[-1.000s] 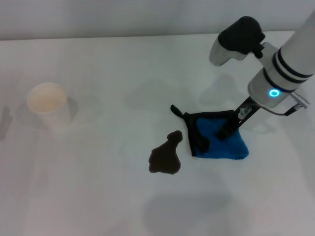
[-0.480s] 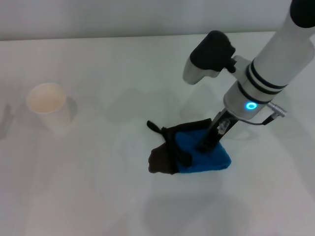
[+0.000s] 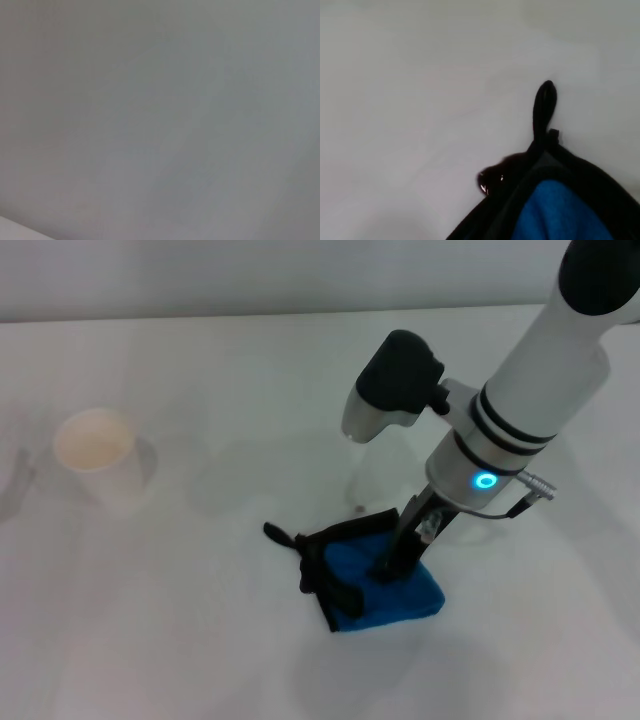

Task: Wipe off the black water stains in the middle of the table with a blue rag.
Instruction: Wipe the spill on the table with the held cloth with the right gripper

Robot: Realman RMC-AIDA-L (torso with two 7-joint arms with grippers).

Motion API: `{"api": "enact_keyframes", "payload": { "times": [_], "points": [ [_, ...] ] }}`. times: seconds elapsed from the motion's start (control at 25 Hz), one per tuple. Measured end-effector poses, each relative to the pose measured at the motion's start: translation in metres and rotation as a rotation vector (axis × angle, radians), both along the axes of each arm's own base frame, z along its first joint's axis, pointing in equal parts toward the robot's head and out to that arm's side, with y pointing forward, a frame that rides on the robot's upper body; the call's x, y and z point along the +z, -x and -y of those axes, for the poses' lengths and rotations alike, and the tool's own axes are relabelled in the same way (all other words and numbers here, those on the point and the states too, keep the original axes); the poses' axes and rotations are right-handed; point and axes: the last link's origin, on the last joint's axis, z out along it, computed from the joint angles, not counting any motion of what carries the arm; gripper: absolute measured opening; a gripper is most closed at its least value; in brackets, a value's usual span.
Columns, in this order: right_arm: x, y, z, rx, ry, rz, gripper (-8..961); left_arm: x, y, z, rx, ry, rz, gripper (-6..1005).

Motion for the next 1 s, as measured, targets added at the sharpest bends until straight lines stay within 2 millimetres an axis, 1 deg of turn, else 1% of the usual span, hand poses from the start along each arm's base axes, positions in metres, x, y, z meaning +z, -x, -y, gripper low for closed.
{"api": "enact_keyframes", "payload": {
  "times": [0.12,0.16,0.24,0.28,0.44,0.48,0.8,1.0],
  "points": [
    [-0.007,0.004,0.004,0.024,0.022,-0.013,45,0.001,-0.001,-0.002,-0.005,0.0,-0.002,891],
    [-0.012,0.008,0.007,0.041,0.031,-0.027,44,0.001,-0.002,-0.002,-0.007,0.0,-0.003,891],
    [-0.014,0.009,0.007,0.049,0.034,-0.035,44,0.0,-0.002,-0.003,-0.008,0.002,-0.004,890],
    [-0.019,0.013,0.009,0.073,0.04,-0.051,44,0.0,-0.002,-0.003,-0.009,0.003,-0.004,890],
    [-0.023,0.016,0.007,0.093,0.022,-0.069,43,0.0,-0.002,-0.004,-0.01,0.004,-0.006,890],
    [-0.024,0.017,0.002,0.102,-0.01,-0.08,43,0.0,-0.002,-0.004,-0.01,0.004,-0.006,890],
    [-0.024,0.014,-0.009,0.115,-0.094,-0.093,39,0.0,-0.002,-0.004,-0.01,0.005,-0.007,891],
    [-0.015,0.005,-0.021,0.1,-0.142,-0.064,39,0.001,-0.003,-0.005,-0.014,0.002,-0.007,891]
  ]
}}
